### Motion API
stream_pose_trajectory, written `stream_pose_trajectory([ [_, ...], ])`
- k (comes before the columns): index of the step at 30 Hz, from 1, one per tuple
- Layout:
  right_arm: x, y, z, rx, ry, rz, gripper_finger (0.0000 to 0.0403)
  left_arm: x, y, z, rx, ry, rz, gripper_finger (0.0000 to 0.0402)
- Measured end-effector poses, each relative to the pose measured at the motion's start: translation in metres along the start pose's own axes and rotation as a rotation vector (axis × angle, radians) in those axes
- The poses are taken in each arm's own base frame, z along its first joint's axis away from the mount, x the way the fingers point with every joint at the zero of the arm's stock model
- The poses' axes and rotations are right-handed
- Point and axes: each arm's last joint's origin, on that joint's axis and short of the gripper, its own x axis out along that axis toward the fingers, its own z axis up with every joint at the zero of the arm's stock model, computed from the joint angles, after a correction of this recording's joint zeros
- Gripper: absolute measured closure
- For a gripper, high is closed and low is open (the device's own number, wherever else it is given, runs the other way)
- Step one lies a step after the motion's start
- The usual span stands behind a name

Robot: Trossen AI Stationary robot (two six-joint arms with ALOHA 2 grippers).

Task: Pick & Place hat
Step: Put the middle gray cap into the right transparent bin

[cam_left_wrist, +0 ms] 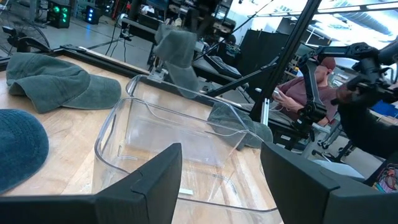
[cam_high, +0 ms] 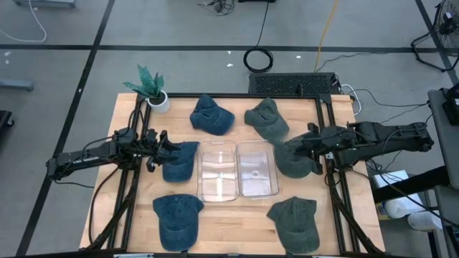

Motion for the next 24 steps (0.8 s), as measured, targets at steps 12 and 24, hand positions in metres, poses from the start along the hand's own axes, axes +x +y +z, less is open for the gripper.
stream_pose_trajectory([
  [12,-0.004,0.020,0.016,-0.075,-0.192,0.132,0.0403,0.000,0.000,0.000,0.000,0.000,0.000,0.0174],
  [24,0.015,0.046,0.041,-0.120,-0.350,0.201,0.0403,0.000,0.000,0.000,0.000,0.000,0.000,0.0174],
])
